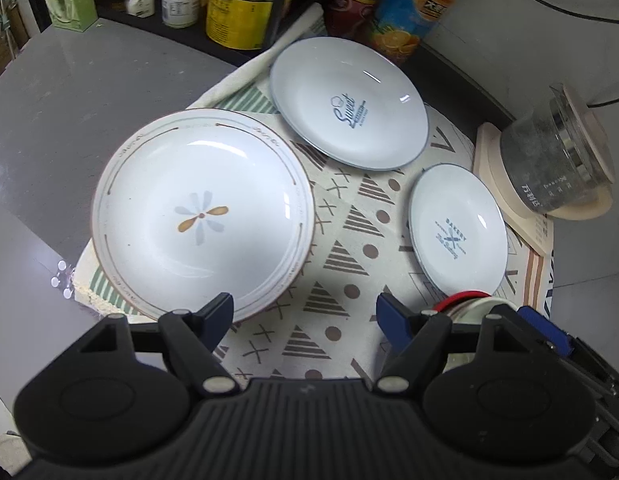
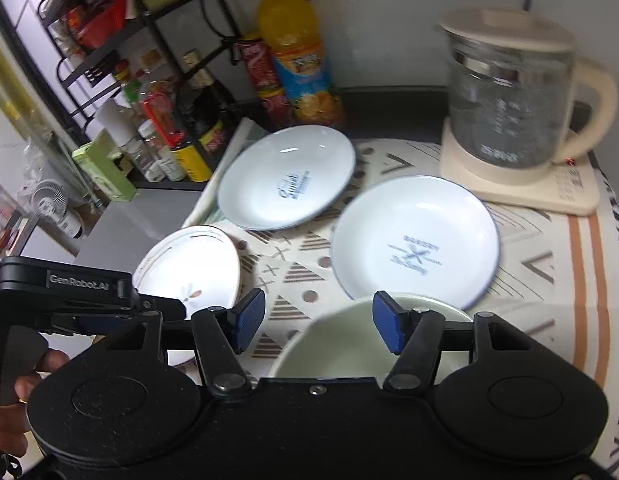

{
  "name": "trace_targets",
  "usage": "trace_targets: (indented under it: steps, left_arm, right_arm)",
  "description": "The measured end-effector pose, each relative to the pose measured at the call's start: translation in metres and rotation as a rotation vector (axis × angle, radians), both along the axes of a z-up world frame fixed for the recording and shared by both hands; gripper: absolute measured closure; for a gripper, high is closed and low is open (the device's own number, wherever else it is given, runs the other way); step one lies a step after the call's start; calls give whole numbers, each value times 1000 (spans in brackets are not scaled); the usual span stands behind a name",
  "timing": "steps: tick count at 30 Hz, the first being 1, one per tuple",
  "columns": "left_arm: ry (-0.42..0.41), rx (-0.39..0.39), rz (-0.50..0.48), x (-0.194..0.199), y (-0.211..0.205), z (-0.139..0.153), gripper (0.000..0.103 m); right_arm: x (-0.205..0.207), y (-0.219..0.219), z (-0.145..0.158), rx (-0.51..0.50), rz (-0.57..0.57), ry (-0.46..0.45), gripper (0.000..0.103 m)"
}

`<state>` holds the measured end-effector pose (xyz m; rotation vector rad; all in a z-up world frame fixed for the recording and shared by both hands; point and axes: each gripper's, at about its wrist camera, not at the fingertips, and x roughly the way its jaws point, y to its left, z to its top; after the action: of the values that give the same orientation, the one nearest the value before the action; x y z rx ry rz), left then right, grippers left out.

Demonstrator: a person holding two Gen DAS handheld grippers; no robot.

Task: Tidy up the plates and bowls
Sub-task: 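Open both grippers and pull back from the bowl stack, then move both open grippers to the rim of the white 'Sweet' plate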

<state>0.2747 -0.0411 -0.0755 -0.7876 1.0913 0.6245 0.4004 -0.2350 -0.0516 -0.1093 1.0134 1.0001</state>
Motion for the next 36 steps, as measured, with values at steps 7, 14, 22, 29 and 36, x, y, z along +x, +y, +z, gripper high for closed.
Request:
trace_targets:
  steps: [7, 14, 22, 29, 36]
  left_arm:
    - [-15, -12, 1, -5, 22, -4, 26]
    - [-32, -21, -58, 3, 62, -7, 26]
    - [-87, 23, -176, 15, 103, -1, 26]
    - [-119, 43, -233, 28, 130, -8, 27]
    - [-180, 52, -277, 42, 149, -18, 30]
  right_arm:
    - [-4, 23, -1, -26, 4, 1, 40]
    - [-7, 48, 0, -57, -83, -5, 40]
    - [-9, 75, 1, -70, -240, -7, 37]
    - [-11, 88, -6, -63, -376, 12, 27]
    - [-14, 98, -14, -8, -514, 30, 24]
